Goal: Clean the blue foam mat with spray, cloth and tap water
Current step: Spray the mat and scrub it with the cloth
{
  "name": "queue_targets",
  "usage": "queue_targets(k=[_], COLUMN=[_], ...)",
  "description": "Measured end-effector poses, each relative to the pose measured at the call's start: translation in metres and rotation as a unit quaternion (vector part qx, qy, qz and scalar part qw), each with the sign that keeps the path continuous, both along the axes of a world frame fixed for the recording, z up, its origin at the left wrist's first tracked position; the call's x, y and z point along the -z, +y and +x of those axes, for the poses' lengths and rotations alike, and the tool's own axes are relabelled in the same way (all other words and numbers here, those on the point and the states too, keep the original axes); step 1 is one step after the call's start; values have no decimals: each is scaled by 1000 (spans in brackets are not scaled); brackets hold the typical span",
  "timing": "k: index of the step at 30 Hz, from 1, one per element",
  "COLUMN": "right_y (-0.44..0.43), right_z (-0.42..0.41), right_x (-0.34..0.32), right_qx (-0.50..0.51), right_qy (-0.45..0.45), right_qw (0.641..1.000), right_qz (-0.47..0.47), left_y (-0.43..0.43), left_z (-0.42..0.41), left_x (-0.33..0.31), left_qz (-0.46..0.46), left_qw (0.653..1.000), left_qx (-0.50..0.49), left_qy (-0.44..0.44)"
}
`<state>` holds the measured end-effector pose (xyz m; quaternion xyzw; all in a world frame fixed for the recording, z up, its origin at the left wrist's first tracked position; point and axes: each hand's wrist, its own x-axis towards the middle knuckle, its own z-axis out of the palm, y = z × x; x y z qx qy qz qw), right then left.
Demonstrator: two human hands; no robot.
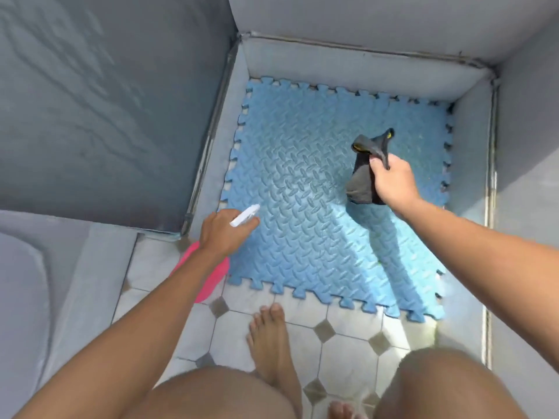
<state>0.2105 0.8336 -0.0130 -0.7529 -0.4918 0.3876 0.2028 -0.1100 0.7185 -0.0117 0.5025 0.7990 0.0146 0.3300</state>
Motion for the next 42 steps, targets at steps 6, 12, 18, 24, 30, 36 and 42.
queue_targets(k=[6,12,18,24,30,36,42], right_y=[48,43,-4,-3,3,13,12], right_z=[2,-10,-30,-46,-35,-15,-13], right_x=[61,55,59,56,60,64,69], right_qx=[-41,-74,-42,-42,-55,-7,-12], right_qy=[-21,-12,57,100,97,113,99], right_qw=[998,996,993,989,990,991,993], right_qz=[36,54,91,103,89,74,69], left_y=[7,-14,-45,-50,-56,-66,-65], left_z=[-12,-18,-29,-32,-28,-15,-18], left_x=[73,70,67,67,63,75,74], left_qz=[43,78,107,166,82,29,91], left_qw=[989,996,988,971,989,976,978], left_qx=[136,-42,-98,-149,29,30,22], left_qy=[23,-22,-60,-85,-118,-215,-186])
